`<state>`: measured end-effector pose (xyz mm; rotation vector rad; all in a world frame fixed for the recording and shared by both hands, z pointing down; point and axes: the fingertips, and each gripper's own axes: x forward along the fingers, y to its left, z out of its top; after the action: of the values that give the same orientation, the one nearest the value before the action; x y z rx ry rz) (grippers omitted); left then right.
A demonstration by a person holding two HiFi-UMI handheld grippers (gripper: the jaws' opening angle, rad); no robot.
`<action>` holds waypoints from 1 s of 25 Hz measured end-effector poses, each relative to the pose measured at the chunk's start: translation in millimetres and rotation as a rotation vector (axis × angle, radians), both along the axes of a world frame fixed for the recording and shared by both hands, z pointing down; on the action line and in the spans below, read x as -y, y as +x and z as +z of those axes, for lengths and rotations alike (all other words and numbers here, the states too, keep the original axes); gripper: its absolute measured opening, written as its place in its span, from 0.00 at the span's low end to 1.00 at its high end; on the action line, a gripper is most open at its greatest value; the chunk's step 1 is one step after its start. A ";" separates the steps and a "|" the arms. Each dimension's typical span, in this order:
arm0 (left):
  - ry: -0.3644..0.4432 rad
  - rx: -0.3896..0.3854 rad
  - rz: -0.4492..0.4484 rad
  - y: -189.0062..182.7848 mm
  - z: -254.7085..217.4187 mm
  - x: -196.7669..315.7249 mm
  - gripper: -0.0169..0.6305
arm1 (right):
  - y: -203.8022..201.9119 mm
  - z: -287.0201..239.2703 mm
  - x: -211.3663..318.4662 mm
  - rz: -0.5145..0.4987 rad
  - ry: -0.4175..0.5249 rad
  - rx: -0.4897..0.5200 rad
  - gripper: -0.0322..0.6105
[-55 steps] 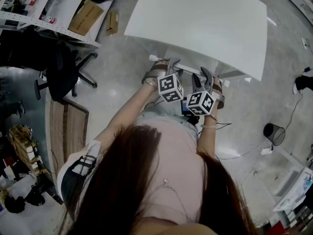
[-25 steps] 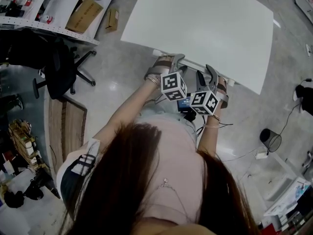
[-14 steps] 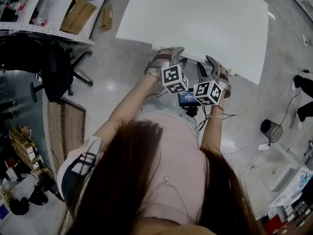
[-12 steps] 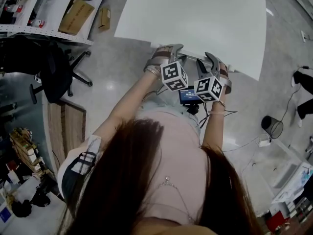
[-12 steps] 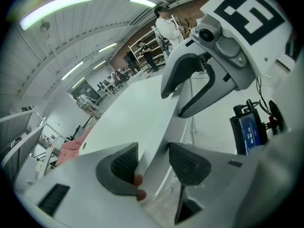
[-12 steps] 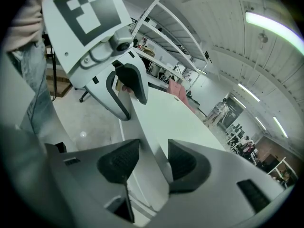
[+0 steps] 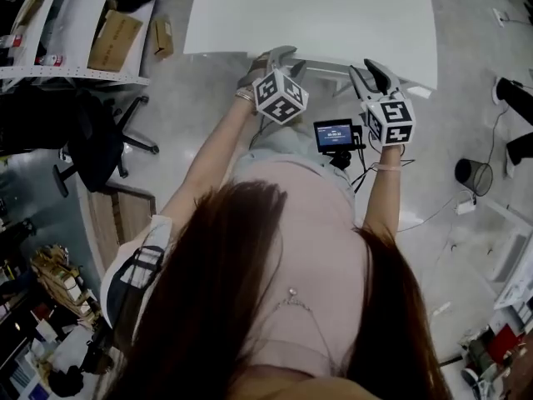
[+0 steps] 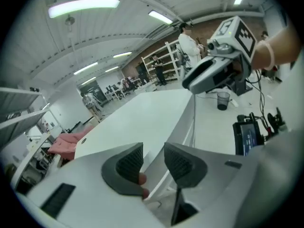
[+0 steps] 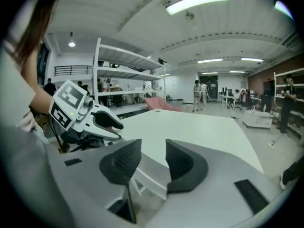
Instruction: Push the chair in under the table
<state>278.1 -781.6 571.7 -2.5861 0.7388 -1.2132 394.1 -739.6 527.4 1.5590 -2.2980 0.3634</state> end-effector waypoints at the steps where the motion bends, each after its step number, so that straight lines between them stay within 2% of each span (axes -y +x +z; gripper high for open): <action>1: 0.004 -0.045 -0.037 -4.4 -7.4 -0.2 0.22 | 4.0 -4.5 -7.3 0.024 0.011 0.019 0.32; 2: 0.004 -0.095 -0.075 -9.4 -15.7 -0.8 0.18 | 6.1 -9.9 -14.2 0.043 0.027 0.040 0.32; 6: -0.060 -0.318 -0.198 -28.4 -52.2 -18.1 0.13 | 1.2 -24.8 -44.1 0.082 0.060 0.100 0.29; 9: -0.159 -0.474 -0.284 -48.1 -66.9 -44.9 0.06 | -8.2 -28.8 -67.4 0.122 0.070 0.046 0.25; 12: -0.217 -0.585 -0.319 -67.0 -81.2 -75.0 0.04 | -18.8 -37.2 -90.5 0.165 0.099 0.020 0.10; 16: -0.314 -0.772 -0.381 -91.9 -96.0 -123.3 0.04 | -32.3 -40.1 -130.2 0.181 0.099 -0.019 0.08; 19: -0.459 -0.974 -0.431 -118.3 -103.4 -168.2 0.04 | -47.4 -41.1 -165.2 0.194 0.099 -0.064 0.08; 22: -0.699 -1.190 -0.502 -146.9 -88.3 -218.1 0.04 | -60.2 -33.0 -202.1 0.216 0.089 -0.092 0.08; 24: -0.821 -1.269 -0.542 -166.2 -72.6 -251.5 0.04 | -67.2 -23.6 -224.9 0.232 0.077 -0.097 0.08; 25: -0.844 -1.271 -0.563 -179.0 -64.7 -266.7 0.04 | -72.0 -18.6 -235.0 0.238 0.071 -0.096 0.08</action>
<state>99.2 -514.9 507.0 -3.9324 1.4182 0.4692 322.1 -504.6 508.8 1.8494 -2.0794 0.2612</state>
